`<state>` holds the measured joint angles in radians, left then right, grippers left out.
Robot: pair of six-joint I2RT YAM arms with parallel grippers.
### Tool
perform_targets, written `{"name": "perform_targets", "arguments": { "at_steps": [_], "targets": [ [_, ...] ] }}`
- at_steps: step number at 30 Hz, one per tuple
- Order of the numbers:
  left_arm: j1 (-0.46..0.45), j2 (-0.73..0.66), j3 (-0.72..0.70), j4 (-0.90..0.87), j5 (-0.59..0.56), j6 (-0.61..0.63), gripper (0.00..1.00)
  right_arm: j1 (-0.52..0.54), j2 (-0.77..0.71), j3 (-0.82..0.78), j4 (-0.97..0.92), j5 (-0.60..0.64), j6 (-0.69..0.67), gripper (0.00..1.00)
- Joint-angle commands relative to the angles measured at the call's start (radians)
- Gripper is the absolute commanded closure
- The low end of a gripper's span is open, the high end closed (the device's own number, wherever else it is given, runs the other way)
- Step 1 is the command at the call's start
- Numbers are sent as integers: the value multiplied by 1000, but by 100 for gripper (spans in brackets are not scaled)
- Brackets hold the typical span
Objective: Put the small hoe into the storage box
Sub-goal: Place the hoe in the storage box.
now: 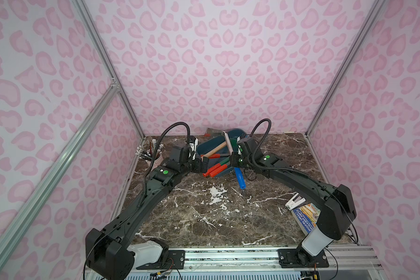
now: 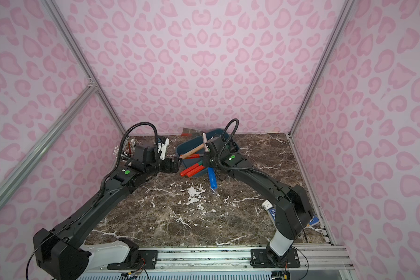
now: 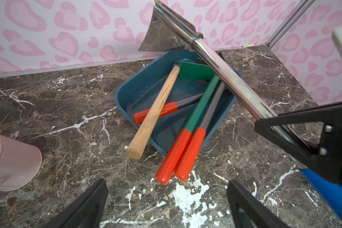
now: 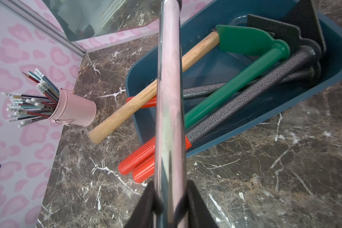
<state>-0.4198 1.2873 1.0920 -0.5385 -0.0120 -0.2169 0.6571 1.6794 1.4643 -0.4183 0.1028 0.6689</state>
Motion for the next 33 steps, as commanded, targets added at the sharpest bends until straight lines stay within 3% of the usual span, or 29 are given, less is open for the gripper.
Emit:
{"name": "perform_targets", "arguments": {
  "at_steps": [1,5,25,33],
  "targets": [
    [3,-2,2,15,8,8,2,1,30,60,2,81,87,100],
    [2,-3,-4,13,9,7,2,-1,77,122,-60,124,153,100],
    [3,-3,-6,2,39,34,2,-68,268,271,-152,89,439,100],
    [2,-6,-13,-3,61,42,2,-86,313,266,-140,100,470,100]
  ]
}}
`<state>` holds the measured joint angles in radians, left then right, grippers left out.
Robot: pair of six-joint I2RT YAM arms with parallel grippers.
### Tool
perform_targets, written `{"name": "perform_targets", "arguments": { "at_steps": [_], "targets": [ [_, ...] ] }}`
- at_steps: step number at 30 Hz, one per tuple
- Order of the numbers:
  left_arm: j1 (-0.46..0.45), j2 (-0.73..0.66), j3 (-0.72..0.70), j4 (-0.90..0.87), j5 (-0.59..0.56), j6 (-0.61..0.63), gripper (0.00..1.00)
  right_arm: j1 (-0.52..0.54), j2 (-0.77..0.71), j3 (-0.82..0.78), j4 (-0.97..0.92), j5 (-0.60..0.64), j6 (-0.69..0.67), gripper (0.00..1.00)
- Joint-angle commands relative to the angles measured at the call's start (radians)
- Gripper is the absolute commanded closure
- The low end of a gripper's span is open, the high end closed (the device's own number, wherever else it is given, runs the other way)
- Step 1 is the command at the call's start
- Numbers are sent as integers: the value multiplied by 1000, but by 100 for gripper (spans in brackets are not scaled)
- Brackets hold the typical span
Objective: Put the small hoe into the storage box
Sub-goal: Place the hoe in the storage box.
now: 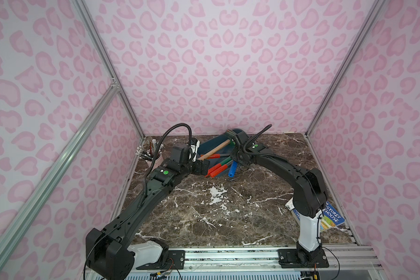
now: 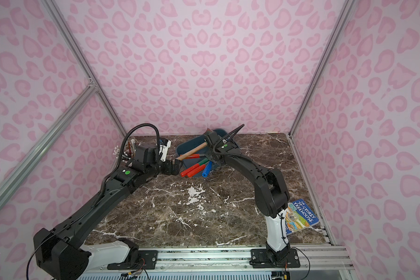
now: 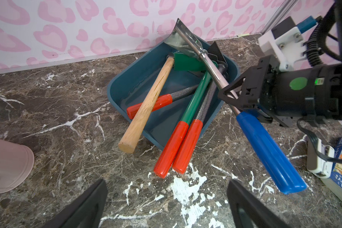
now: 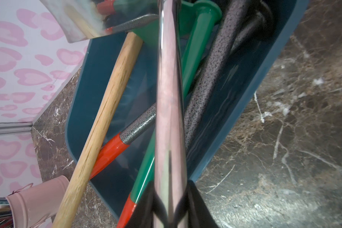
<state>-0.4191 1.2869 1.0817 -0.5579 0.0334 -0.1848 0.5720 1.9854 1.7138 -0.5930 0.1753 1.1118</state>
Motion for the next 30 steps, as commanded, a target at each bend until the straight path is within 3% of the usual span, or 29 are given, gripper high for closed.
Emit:
{"name": "perform_targets", "arguments": {
  "at_steps": [1,18,30],
  "targets": [
    [0,-5,-2,15,17,10,2,-1,10,16,38,30,28,100],
    [-1,-11,-8,14,15,8,1,-4,151,188,-111,95,112,100],
    [-1,-23,-22,14,19,5,1,5,233,294,-236,138,245,100]
  ]
}}
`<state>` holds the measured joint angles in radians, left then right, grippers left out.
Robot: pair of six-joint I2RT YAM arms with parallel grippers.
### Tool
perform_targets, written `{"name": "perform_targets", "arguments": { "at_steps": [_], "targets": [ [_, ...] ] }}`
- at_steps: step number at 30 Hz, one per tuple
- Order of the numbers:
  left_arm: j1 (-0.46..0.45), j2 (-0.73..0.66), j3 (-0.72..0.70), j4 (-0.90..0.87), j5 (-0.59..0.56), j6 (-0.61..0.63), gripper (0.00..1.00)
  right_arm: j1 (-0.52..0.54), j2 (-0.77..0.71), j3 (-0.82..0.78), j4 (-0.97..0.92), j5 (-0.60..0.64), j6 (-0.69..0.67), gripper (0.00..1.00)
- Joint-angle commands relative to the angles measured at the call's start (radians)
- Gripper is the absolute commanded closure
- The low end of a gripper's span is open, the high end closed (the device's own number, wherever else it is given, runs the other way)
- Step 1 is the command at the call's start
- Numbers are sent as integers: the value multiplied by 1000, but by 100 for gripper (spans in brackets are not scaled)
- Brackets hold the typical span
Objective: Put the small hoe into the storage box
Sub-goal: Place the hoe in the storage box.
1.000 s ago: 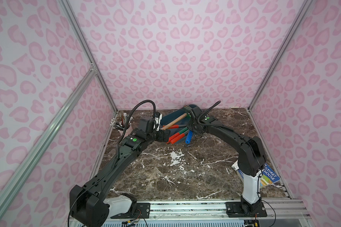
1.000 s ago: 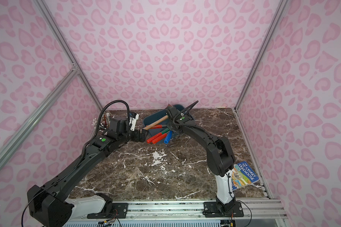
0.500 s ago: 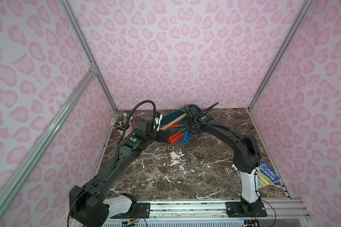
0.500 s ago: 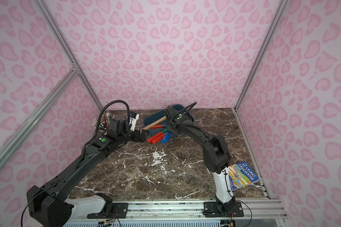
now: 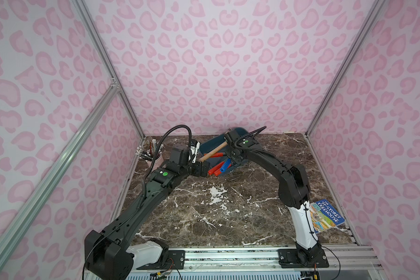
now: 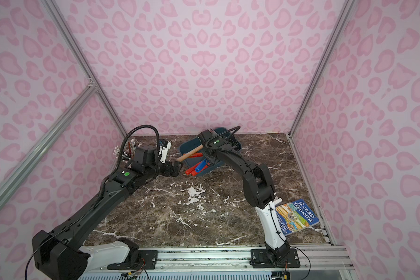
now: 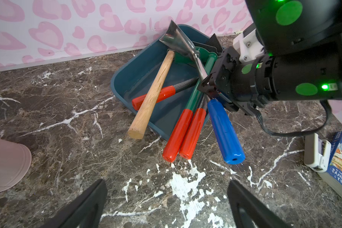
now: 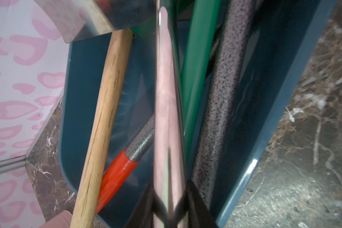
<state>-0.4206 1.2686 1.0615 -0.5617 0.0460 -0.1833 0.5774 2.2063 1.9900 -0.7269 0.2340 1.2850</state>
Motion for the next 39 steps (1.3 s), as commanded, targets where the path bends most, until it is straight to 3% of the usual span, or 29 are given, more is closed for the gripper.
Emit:
{"name": "perform_targets", "arguments": {
  "at_steps": [1,5,22,39],
  "targets": [
    [2,-6,-3,17,6,4,1,3,14,23,-110,86,82,100],
    [2,-8,-6,17,7,2,1,14,25,49,-133,113,105,93],
    [1,-27,-32,27,14,4,1,57,164,254,-289,190,232,91],
    [1,-40,-50,28,11,8,1,59,168,259,-275,195,251,75]
  ]
}}
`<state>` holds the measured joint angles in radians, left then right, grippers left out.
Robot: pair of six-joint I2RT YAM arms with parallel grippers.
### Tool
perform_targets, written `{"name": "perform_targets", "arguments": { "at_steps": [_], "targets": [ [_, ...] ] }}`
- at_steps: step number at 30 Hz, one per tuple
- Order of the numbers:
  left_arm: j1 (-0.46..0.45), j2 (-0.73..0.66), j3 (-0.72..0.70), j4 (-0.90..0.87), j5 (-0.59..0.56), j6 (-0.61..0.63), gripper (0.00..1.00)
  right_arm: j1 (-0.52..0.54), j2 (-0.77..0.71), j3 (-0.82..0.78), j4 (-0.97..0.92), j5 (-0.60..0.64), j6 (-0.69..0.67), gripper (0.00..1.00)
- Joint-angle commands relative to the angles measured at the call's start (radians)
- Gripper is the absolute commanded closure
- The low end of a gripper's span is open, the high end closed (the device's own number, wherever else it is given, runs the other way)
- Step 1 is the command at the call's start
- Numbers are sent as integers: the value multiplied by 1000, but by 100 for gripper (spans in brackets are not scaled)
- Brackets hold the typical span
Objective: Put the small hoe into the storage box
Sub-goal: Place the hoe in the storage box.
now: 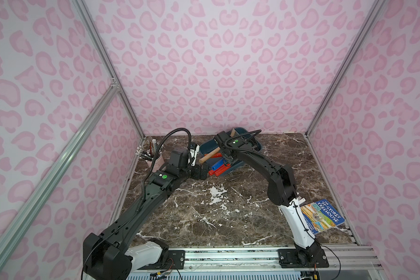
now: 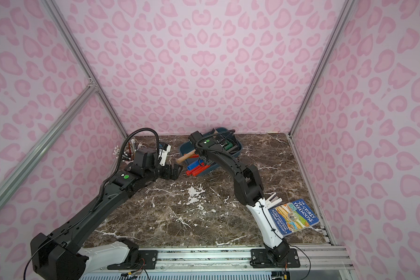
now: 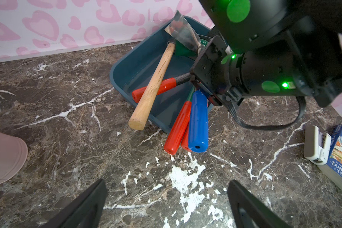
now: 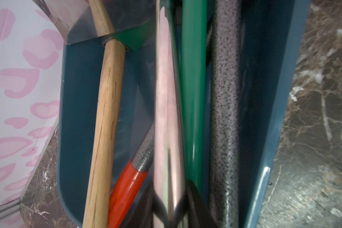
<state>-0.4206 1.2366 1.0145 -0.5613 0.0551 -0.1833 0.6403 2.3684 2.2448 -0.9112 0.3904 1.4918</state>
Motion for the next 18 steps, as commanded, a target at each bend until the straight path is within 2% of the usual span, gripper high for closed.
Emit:
{"name": "perform_targets", "arguments": {
  "at_steps": [1,3,13,15,18],
  "targets": [
    [2,-9,-3,28,1,8,1,-4,5,4,-87,39,38,73],
    [2,-11,-3,24,1,8,1,-4,3,4,-80,37,36,68],
    [1,-21,1,16,-2,8,1,-6,-3,2,-55,24,25,62],
    [1,-20,1,15,-1,8,1,-6,-7,2,-47,20,19,56],
    [1,-19,3,15,-1,8,1,-6,-12,2,-38,16,15,54]
  ]
}}
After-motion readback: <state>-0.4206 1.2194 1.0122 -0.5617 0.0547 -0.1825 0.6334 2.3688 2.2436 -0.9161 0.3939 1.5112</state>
